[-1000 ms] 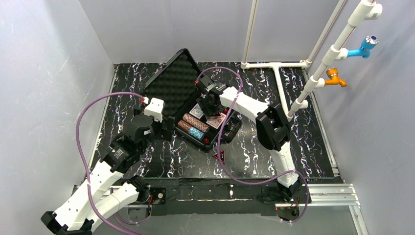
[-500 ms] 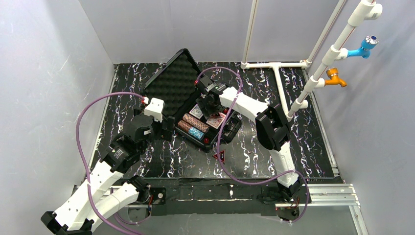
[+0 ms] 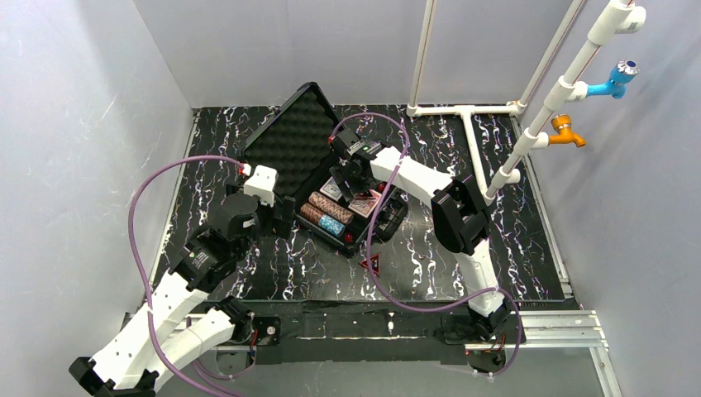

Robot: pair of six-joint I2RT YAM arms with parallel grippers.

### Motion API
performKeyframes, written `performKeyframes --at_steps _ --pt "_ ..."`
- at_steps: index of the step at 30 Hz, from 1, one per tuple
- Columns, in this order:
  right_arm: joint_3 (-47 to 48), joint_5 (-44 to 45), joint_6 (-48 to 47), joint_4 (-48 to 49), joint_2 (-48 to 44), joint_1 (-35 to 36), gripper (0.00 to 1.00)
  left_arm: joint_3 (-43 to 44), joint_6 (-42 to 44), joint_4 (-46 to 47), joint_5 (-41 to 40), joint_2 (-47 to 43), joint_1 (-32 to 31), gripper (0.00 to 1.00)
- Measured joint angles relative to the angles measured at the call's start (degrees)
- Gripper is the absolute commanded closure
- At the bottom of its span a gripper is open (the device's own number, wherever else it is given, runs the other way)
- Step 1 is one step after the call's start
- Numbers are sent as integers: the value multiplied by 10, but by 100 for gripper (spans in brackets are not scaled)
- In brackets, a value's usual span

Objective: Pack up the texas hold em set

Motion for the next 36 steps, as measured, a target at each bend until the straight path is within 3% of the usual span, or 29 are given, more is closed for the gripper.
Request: performKeyframes --at_steps 10,18,29,36 --pt "0 17 -1 0 0 0 3 0 0 0 0 0 0 1" --pt "-1 36 0 1 -19 0 2 0 0 0 1 9 0 1" --pt "-105 139 26 71 -173 -3 2 7 -10 -15 12 72 0 1" --pt "-187 202 50 132 -265 -34 2 36 -82 -48 38 152 -14 1"
